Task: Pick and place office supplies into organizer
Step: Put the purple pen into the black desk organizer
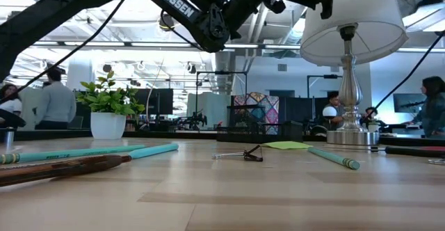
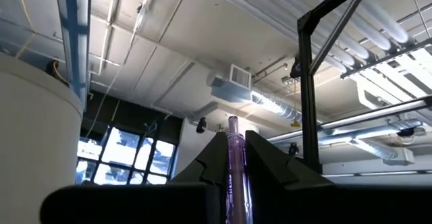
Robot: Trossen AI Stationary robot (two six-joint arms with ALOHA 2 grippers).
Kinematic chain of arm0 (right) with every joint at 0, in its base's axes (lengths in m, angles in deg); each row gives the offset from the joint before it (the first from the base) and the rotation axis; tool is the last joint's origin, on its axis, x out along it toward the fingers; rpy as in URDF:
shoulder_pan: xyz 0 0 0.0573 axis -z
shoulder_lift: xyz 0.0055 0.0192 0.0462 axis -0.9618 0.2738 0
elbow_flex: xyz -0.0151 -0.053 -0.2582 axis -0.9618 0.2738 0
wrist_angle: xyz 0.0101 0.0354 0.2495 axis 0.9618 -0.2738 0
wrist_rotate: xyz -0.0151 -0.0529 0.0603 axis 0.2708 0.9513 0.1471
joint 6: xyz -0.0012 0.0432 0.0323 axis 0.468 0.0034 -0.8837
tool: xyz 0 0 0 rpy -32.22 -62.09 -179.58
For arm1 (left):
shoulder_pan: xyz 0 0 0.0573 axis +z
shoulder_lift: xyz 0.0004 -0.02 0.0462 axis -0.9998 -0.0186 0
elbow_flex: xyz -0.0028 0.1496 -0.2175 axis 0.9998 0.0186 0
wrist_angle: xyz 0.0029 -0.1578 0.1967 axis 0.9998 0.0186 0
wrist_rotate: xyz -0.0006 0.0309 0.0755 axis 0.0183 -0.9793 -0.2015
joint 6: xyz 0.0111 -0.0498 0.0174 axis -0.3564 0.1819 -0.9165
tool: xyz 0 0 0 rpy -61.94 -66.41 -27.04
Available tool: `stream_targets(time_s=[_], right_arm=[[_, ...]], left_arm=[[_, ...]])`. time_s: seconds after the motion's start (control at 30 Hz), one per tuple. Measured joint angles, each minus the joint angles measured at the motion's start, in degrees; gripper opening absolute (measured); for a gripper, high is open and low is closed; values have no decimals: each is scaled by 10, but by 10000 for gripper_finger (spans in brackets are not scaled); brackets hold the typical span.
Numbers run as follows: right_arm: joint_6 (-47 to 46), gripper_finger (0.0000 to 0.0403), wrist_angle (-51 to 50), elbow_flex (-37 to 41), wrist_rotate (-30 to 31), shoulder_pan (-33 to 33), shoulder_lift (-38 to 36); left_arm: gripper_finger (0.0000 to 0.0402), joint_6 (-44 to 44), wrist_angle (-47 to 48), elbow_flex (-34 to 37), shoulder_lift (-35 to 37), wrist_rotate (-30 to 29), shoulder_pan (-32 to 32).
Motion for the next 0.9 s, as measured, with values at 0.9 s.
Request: stream_targets(time_s=[0.9], right_arm=[[-16, 93, -92, 0, 4, 10, -39]], left_arm=[[22, 34, 28, 0, 0, 52, -2]])
